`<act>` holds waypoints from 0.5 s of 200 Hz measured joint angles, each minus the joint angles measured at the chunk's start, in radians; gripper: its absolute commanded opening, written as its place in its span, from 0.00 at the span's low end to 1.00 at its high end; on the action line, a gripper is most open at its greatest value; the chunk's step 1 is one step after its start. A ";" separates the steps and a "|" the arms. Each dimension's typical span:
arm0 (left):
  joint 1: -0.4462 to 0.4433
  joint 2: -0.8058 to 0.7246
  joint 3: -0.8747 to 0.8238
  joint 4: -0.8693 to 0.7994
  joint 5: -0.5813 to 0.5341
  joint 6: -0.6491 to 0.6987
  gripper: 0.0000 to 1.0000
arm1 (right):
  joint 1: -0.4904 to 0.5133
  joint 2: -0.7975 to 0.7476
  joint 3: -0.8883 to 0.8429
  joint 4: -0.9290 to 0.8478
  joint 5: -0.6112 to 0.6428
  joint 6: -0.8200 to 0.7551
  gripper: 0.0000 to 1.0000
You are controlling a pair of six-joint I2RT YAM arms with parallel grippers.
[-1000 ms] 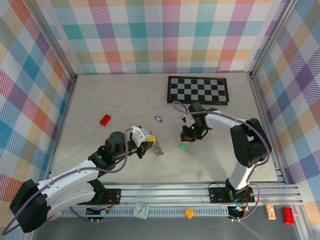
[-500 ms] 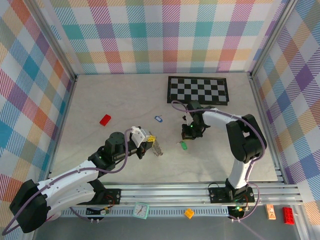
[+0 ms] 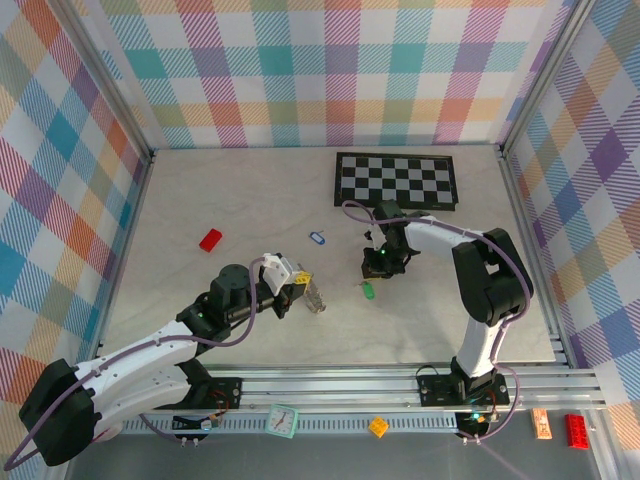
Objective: Put the keys on the keyring
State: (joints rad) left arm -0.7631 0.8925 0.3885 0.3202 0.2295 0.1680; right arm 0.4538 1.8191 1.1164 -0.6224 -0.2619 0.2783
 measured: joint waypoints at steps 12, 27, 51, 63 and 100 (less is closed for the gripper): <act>0.000 0.000 0.000 0.000 0.000 0.000 0.00 | 0.000 0.002 0.001 -0.003 0.000 -0.003 0.13; 0.000 0.000 0.000 0.000 0.000 0.000 0.00 | 0.000 0.004 0.002 -0.008 0.000 -0.003 0.13; 0.000 0.000 0.000 0.000 0.000 0.000 0.00 | 0.000 0.006 0.004 -0.015 0.000 -0.006 0.13; 0.000 0.000 0.000 0.000 0.000 0.000 0.00 | 0.000 0.006 0.005 -0.017 0.000 -0.007 0.12; 0.000 0.000 0.000 0.000 0.000 0.000 0.00 | 0.000 0.013 0.006 -0.023 -0.004 -0.007 0.11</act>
State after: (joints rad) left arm -0.7631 0.8925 0.3885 0.3202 0.2295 0.1680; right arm 0.4538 1.8320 1.1225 -0.6453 -0.2657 0.2710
